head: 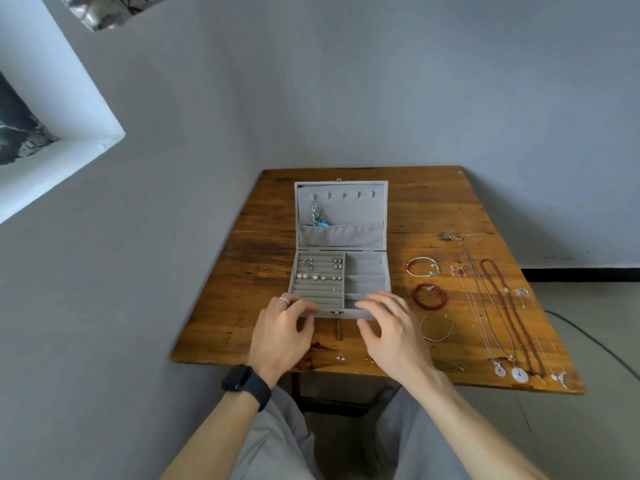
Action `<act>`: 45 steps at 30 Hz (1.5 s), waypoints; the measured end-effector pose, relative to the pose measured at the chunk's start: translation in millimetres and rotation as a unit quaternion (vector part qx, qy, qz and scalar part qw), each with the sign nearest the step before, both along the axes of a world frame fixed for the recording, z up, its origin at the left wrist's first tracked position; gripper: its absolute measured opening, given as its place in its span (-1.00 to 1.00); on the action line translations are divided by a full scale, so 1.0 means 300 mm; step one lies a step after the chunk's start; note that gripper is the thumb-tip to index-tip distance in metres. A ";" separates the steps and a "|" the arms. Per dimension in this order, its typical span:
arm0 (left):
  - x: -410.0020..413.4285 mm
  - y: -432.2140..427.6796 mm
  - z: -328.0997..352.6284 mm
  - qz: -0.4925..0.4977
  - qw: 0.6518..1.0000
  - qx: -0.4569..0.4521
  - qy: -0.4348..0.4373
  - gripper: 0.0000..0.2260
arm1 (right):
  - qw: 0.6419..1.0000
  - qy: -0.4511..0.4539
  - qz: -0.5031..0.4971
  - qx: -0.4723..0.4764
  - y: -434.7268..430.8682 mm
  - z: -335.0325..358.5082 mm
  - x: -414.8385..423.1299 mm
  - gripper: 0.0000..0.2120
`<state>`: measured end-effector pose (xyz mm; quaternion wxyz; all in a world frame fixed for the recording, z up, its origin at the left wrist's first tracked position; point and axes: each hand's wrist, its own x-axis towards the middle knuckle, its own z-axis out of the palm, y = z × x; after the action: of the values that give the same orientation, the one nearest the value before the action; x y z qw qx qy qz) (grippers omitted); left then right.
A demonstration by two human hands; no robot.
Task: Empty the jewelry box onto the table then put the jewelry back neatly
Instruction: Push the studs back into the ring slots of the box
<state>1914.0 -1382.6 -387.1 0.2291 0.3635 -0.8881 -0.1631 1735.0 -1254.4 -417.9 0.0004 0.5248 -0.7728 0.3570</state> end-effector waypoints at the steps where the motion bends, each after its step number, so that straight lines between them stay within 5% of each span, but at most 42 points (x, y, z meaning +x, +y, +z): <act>1: 0.017 0.020 -0.013 0.000 1.000 0.005 0.006 -0.83 | 1.000 0.002 0.000 -0.006 0.016 0.000 0.015 -0.75; 38: 0.037 0.157 -0.132 -0.054 0.998 -0.014 -0.029 -0.83 | 0.996 0.066 0.024 0.048 0.075 -0.050 0.159 -0.92; 45: 0.038 0.050 -0.055 -0.001 0.998 0.029 0.055 -0.89 | 0.999 0.027 0.008 -0.014 -0.022 0.020 0.062 -0.93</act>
<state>1925.4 -1367.8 -403.7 0.2663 0.3594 -0.8696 -0.2088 1753.7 -1260.9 -411.8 0.0257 0.5407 -0.7629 0.3536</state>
